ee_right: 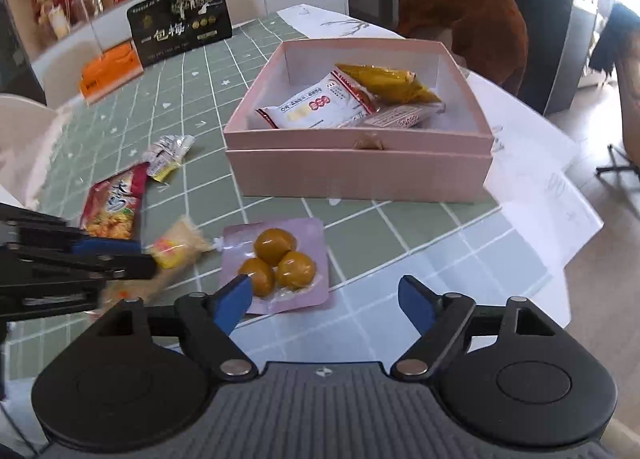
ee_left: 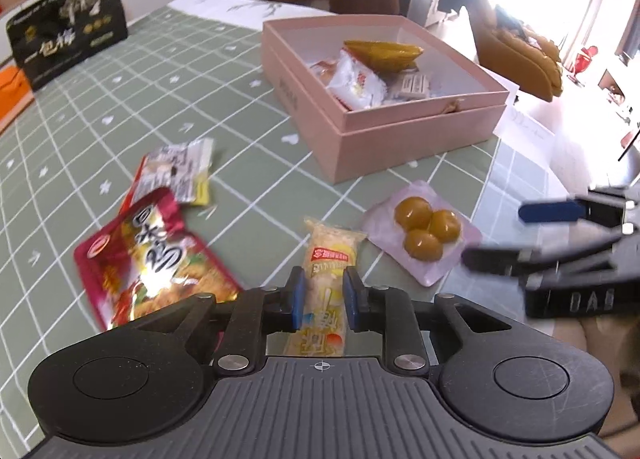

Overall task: Organize snacks
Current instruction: 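Grasp the purple tray of three yellow balls with the right tool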

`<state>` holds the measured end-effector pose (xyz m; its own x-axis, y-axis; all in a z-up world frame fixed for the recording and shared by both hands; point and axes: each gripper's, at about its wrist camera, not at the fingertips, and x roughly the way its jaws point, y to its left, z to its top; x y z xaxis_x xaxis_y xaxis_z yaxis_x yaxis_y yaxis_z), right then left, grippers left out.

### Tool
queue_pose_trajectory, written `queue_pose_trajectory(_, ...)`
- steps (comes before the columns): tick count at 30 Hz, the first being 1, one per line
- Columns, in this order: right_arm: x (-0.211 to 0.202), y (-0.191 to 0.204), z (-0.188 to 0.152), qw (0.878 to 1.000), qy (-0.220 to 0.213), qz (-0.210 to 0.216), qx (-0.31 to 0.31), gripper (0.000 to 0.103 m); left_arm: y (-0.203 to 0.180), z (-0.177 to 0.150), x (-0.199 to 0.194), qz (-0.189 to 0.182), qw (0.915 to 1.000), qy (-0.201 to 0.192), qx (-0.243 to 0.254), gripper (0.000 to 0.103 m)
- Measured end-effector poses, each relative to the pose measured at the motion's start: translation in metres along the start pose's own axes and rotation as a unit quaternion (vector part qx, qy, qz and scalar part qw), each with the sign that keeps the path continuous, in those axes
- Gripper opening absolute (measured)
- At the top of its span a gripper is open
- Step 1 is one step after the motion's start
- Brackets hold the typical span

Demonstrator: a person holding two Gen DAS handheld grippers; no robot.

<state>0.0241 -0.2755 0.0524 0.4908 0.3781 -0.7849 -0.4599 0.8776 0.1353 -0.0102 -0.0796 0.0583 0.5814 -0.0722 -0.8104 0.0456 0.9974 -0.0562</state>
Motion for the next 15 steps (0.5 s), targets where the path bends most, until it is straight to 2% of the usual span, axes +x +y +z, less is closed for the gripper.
queue_pose_trajectory(4,0.009,0.008,-0.009,1.000,0.011,-0.008,0.003,0.081,-0.010,-0.001,0.002,0.017,0.9996,-0.008,0.021,0.027)
queue_pose_trajectory(6,0.013,0.009,-0.016,1.000,0.011,-0.017,0.011,0.081,-0.007,-0.003,0.002,0.014,0.9997,-0.010,0.015,0.028)
queue_pose_trajectory(10,0.024,0.012,-0.016,0.999,0.008,-0.034,0.023,0.092,0.005,-0.008,0.000,-0.009,0.9996,-0.016,-0.019,0.028)
queue_pose_trajectory(15,0.037,0.022,-0.013,0.998,0.024,-0.051,-0.014,0.102,0.015,-0.006,0.001,-0.031,0.9983,-0.006,-0.050,0.029)
